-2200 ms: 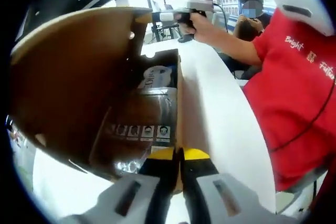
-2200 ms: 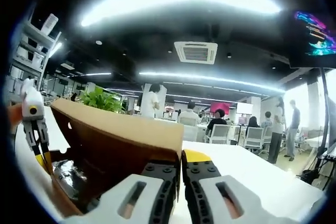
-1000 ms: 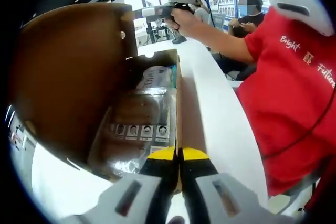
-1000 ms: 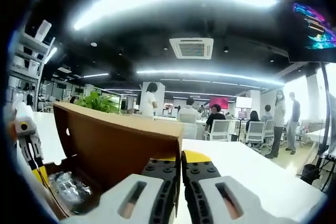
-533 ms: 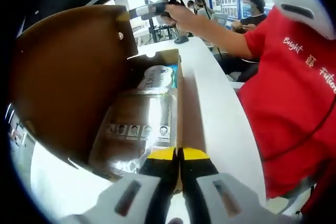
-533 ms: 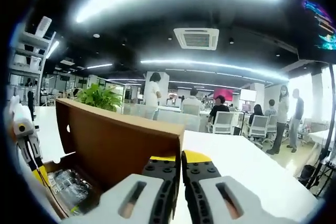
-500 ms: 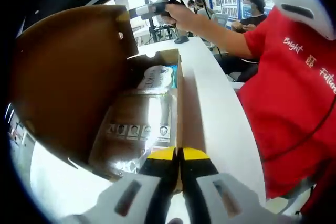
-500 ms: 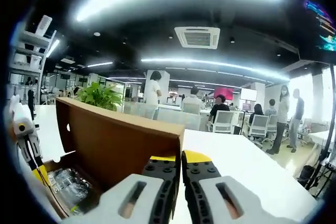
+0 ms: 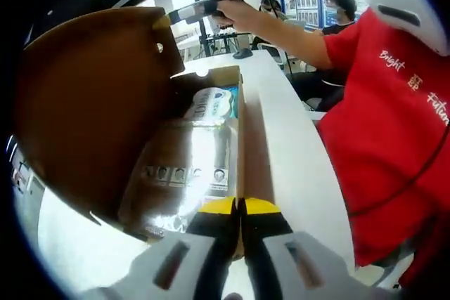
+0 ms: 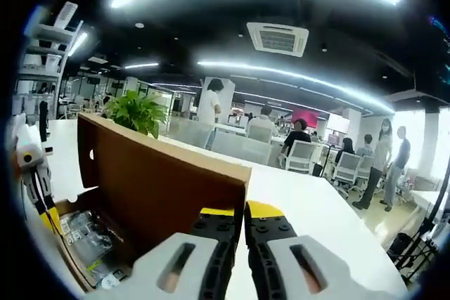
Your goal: Operate the shoe box by opening the lid, removing the specified soft item, and placing it in the target area until the item is outside and the box remains undamaged.
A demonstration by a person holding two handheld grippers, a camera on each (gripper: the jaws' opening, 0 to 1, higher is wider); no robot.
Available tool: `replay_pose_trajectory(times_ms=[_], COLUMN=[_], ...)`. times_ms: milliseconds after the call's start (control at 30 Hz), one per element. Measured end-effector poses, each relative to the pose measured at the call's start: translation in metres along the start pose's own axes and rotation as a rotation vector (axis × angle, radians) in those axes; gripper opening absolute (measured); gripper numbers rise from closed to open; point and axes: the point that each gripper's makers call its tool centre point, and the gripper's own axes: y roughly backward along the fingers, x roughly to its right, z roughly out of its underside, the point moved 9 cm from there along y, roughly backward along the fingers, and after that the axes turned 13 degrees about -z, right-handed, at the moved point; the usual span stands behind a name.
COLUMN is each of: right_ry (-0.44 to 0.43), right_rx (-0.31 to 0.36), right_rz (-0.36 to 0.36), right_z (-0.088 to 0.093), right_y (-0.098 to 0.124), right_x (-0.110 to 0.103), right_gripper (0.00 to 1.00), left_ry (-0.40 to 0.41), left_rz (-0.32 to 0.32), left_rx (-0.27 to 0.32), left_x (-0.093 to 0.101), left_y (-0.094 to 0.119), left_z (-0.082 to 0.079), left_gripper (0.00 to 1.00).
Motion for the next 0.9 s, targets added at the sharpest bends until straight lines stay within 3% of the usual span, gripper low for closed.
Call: replay_pose_trajectory(times_ms=[200,367,900], right_ry=[-0.018,0.082,0.009], right_rx=[-0.039,-0.095,-0.088], right_rz=[-0.049,-0.042,-0.048], right_z=[-0.0034,-0.0056,-0.0059], right_y=[-0.0007,-0.0029,-0.006], right_x=[0.0071,0.0054,0.0096], right_gripper=[0.0,0.01,0.01], left_ry=[0.009,0.014,-0.013], left_rz=[-0.001,0.001,0.013], left_rx=[0.002,0.006,0.012], left_x=[0.0015,0.0021,0.0025], left_y=[-0.0005,-0.0009,-0.0007], left_z=[-0.0011,-0.0018,-0.0013], left_gripper=[0.02,0.02,0.01])
